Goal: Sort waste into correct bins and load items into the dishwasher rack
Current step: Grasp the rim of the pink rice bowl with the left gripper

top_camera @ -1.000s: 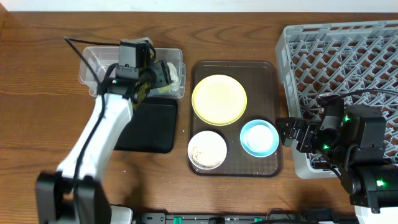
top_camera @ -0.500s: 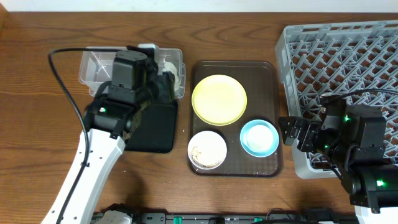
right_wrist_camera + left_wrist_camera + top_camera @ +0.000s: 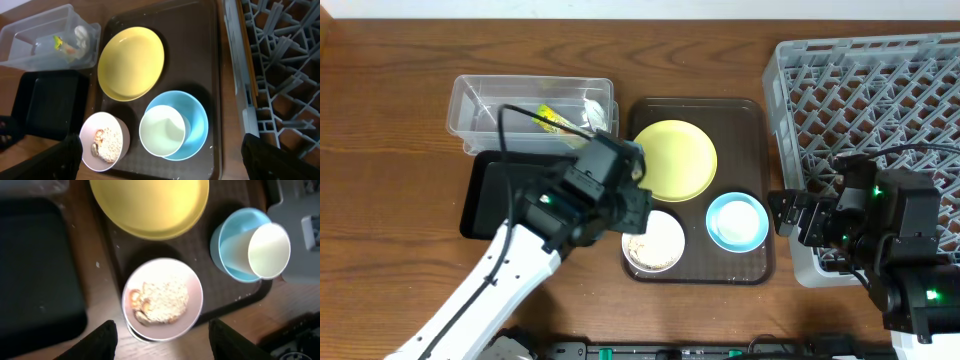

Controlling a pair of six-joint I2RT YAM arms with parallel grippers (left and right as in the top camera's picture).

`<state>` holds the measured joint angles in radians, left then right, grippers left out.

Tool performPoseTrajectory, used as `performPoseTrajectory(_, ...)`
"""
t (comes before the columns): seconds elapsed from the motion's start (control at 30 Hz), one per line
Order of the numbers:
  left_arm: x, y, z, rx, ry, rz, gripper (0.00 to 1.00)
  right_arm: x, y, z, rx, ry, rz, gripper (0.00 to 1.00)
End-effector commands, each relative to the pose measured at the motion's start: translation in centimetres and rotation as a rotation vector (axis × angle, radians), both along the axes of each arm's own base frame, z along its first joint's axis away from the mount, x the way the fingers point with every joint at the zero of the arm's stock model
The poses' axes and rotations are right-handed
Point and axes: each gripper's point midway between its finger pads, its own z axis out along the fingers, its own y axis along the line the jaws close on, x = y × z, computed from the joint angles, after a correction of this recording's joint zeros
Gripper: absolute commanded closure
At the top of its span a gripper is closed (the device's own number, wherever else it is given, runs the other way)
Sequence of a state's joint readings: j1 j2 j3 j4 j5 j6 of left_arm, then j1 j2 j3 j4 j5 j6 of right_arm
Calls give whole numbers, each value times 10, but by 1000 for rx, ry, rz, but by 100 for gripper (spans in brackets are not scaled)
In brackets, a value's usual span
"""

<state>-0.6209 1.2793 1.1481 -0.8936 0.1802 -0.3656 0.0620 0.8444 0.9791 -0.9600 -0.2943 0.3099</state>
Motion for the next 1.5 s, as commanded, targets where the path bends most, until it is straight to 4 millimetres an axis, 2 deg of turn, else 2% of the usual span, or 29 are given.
performPoseTrajectory(0.0,-15,-5,-18,24,49,22,40,2,-5,6,-11,-19,-12,1)
performPoseTrajectory(0.1,-16,-13,-20,45,19,-1,40,3,-5,7,-11,-20,-12,1)
performPoseTrajectory(0.2,-14,-6,-27,129,-21,25,40,2,-5,7,-10,-21,-12,1)
performPoseTrajectory(0.4,-14,12,-70,286,33,57,40,2,-5,6,-10,-19,-12,1)
performPoseTrajectory(0.43,-14,12,-77,300,47,56,42,2,-5,6,-10,-19,-12,1)
performPoseTrajectory(0.47,-15,7,-82,287,71,45,45,2,-5,6,-10,-19,-12,1)
performPoseTrajectory(0.53,-24,-16,-89,197,146,-6,48,2,-5,6,-11,-20,-12,1)
performPoseTrajectory(0.6,-35,-41,-92,100,206,-79,49,2,-5,6,-11,-20,-12,1)
performPoseTrajectory(0.7,-47,-63,-93,54,219,-147,49,2,-5,6,-10,-19,-12,1)
performPoseTrajectory(0.87,-62,-75,-102,130,165,-216,48,2,-5,6,-10,-18,-12,1)
performPoseTrajectory(1.07,-71,-93,-132,178,175,-262,48,2,-5,6,-10,-19,-12,1)
performPoseTrajectory(1.2,-69,-92,-153,209,210,-241,49,2,-5,6,-11,-16,-12,1)
performPoseTrajectory(1.27,-68,-92,-153,208,211,-232,64,2,-5,6,-11,-15,-12,1)
performPoseTrajectory(1.37,-64,-91,-151,201,204,-221,77,2,-5,6,-11,-15,-12,1)
performPoseTrajectory(1.43,-63,-91,-150,200,203,-219,94,2,-5,6,-11,-15,-12,1)
performPoseTrajectory(1.47,-63,-91,-149,200,203,-219,94,2,-5,6,-11,-15,-12,1)
